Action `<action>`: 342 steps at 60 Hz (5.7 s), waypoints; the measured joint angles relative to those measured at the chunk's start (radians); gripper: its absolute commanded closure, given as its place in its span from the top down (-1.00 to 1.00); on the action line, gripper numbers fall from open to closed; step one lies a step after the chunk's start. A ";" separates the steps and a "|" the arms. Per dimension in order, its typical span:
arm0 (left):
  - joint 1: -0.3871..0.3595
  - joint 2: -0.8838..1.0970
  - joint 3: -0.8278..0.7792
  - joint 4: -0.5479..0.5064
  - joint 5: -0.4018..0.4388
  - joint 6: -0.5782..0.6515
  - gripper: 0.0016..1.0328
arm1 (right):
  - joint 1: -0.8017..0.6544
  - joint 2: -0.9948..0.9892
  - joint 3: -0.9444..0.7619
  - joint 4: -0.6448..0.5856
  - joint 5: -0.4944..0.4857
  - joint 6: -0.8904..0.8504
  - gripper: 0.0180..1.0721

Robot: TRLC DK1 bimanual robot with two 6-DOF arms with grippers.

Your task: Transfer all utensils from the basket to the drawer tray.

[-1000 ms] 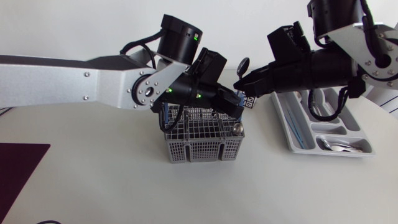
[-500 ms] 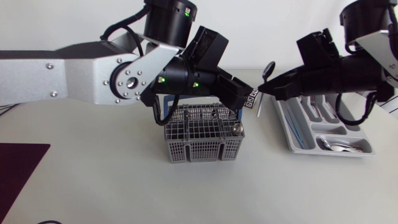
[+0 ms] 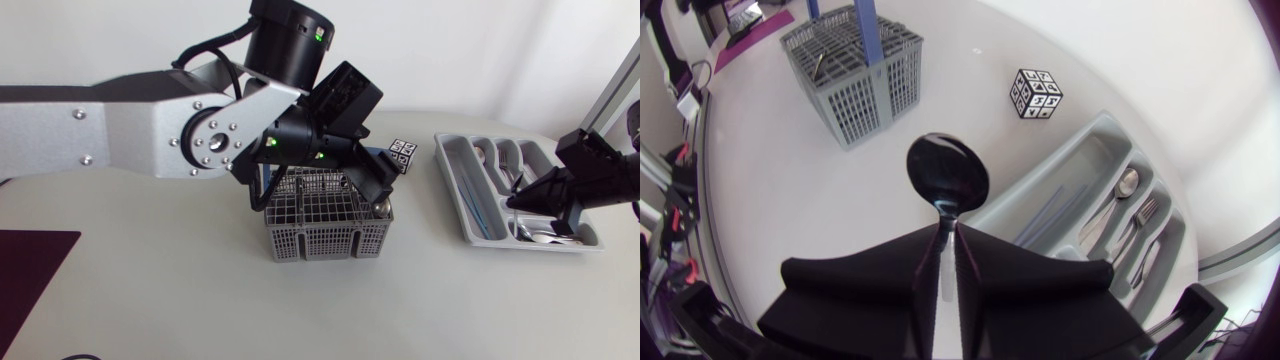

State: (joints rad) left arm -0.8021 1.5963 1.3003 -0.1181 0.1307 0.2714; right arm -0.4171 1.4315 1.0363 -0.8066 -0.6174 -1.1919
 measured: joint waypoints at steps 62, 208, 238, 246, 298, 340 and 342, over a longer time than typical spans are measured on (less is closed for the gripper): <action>-0.026 0.027 -0.055 -0.103 -0.095 0.147 0.90 | -0.180 0.253 -0.035 0.437 0.360 -0.534 0.31; -0.006 -0.176 -0.385 -0.078 -0.174 0.287 0.90 | 0.705 0.100 0.154 0.047 -0.014 0.961 -0.89; -0.013 -0.167 -0.385 -0.071 -0.182 0.287 0.90 | 0.589 0.007 0.333 -0.277 -0.226 0.933 -0.89; -0.017 -0.162 -0.385 -0.071 -0.191 0.287 0.90 | 0.537 -0.026 0.380 -0.402 -0.275 0.898 -0.89; -0.049 -0.162 -0.389 -0.071 -0.216 0.287 0.90 | -0.109 -0.056 -0.062 0.130 0.277 0.971 -0.89; 0.008 -0.247 -0.422 -0.077 -0.222 0.287 0.90 | -0.116 0.185 -0.089 0.390 0.335 1.039 0.11; 0.022 -0.255 -0.430 -0.076 -0.222 0.287 0.90 | -0.107 0.184 -0.089 0.395 0.334 1.040 0.11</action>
State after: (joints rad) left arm -0.7803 1.3415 0.8700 -0.1944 -0.0917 0.5587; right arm -0.5243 1.6157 0.9478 -0.4118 -0.2832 -0.1524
